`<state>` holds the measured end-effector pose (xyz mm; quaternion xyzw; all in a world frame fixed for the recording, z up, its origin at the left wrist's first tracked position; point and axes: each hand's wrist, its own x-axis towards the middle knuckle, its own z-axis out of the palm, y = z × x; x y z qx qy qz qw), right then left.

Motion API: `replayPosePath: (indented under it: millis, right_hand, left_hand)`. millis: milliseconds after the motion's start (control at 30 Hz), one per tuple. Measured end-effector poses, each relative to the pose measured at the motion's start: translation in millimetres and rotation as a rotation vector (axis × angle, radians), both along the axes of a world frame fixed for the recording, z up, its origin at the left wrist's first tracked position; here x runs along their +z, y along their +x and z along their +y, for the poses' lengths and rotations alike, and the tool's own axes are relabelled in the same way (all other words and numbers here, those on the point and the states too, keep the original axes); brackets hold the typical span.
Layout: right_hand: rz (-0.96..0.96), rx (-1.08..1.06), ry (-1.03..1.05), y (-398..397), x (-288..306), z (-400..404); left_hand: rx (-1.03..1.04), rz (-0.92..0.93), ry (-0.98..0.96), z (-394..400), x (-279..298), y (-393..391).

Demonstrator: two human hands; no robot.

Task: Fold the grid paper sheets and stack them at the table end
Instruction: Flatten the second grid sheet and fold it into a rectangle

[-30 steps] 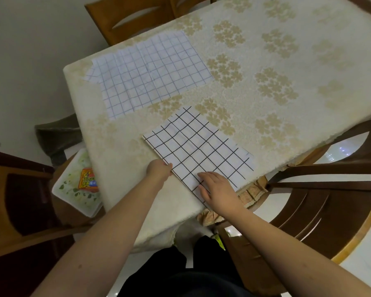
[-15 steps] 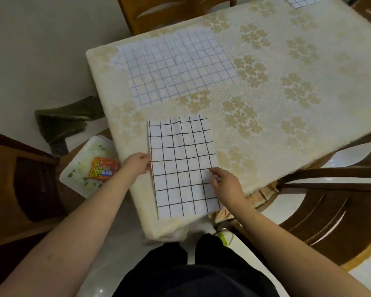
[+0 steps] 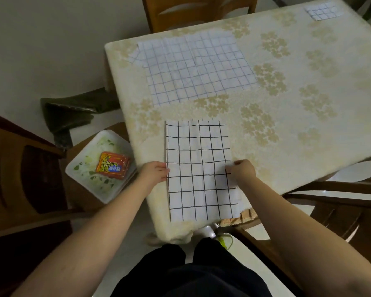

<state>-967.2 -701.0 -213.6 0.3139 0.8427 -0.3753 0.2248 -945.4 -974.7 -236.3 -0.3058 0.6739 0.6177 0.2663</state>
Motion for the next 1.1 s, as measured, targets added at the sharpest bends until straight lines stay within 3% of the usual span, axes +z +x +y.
replayPosePath:
  millis: [233, 600, 700, 900, 1033, 1100]
  right_hand:
    - [-0.071, 0.062, -0.02, -8, 1, 5]
    - [0.043, 0.057, -0.072, -13, -7, 16]
    - [0.05, 0.113, -0.039, -14, -9, 19]
    - [0.061, 0.177, -0.037, -15, -6, 11]
    - [0.064, 0.154, -0.035, -11, -4, 7]
    - [0.054, 0.068, -0.139, -8, -2, 4]
  left_hand:
    - [-0.02, 0.042, -0.018, 2, -2, 2]
    - [-0.031, 0.024, -0.106, -1, -8, 0]
    - [0.005, 0.014, -0.029, -2, -5, 2]
    - [0.24, 0.0, 0.375, 0, 9, 2]
    - [0.297, 0.028, 0.47, 1, 17, 1]
    - [0.315, 0.027, 0.493, 0, 21, 1]
